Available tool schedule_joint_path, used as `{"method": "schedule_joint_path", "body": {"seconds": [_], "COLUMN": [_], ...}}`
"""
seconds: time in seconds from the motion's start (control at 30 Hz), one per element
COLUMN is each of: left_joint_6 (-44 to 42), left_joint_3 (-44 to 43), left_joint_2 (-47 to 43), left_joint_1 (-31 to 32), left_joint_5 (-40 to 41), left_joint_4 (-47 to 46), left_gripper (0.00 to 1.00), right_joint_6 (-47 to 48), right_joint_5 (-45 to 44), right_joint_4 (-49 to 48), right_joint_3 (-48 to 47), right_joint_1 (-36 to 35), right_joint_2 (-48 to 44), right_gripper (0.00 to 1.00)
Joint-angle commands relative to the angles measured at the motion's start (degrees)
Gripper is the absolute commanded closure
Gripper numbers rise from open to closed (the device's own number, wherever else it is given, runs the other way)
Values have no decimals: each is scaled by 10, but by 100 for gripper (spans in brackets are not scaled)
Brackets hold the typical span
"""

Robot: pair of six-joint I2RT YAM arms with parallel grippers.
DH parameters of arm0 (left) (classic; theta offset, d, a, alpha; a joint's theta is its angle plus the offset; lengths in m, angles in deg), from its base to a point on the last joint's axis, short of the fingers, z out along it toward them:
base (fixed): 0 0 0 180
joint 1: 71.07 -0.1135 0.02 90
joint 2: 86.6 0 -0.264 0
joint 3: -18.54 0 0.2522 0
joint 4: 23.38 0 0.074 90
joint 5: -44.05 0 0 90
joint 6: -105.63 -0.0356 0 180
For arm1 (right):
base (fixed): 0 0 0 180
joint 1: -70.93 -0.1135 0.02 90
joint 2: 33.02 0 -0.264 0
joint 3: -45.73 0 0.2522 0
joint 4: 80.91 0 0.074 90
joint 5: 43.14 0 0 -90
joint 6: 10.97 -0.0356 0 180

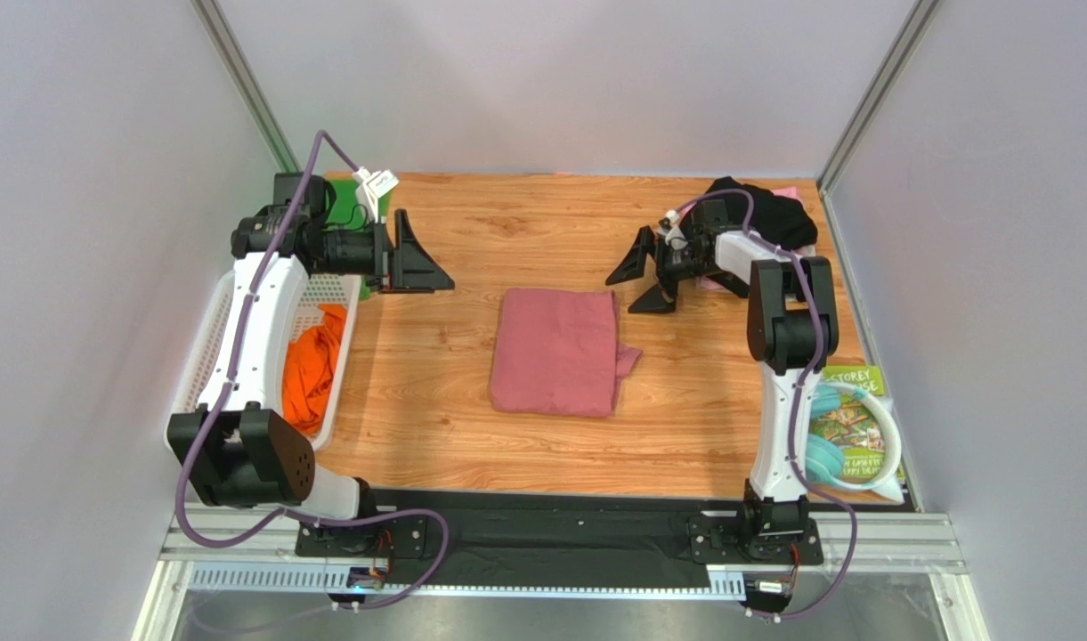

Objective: Fold and stack the t-shirts
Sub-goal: Smooth out wrinkles on the folded tshirt, then put the neatly folded tshirt into the corner of the board with the right arm

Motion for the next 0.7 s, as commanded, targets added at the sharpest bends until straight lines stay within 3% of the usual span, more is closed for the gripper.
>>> {"method": "schedule_joint_path", "body": {"seconds": [0.0, 0.4, 0.67], "left_joint_6": [-7, -9, -29], "left_joint_3": [-29, -47, -77], "left_joint_2": [-4, 1, 0], "left_joint_1": [-2, -2, -2], "left_joint_5": [-16, -12, -12], "left_joint_4": [7, 19, 55], "left_gripper": [0, 0, 0], "right_joint_6": [57, 63, 49], "right_joint_5": [-73, -95, -97], "right_joint_4": [30, 31, 6], "right_joint_3": [-30, -16, 22], "right_joint_1": [-29, -76, -103], "right_joint_2": [35, 56, 64], "right_gripper": [0, 5, 24]}}
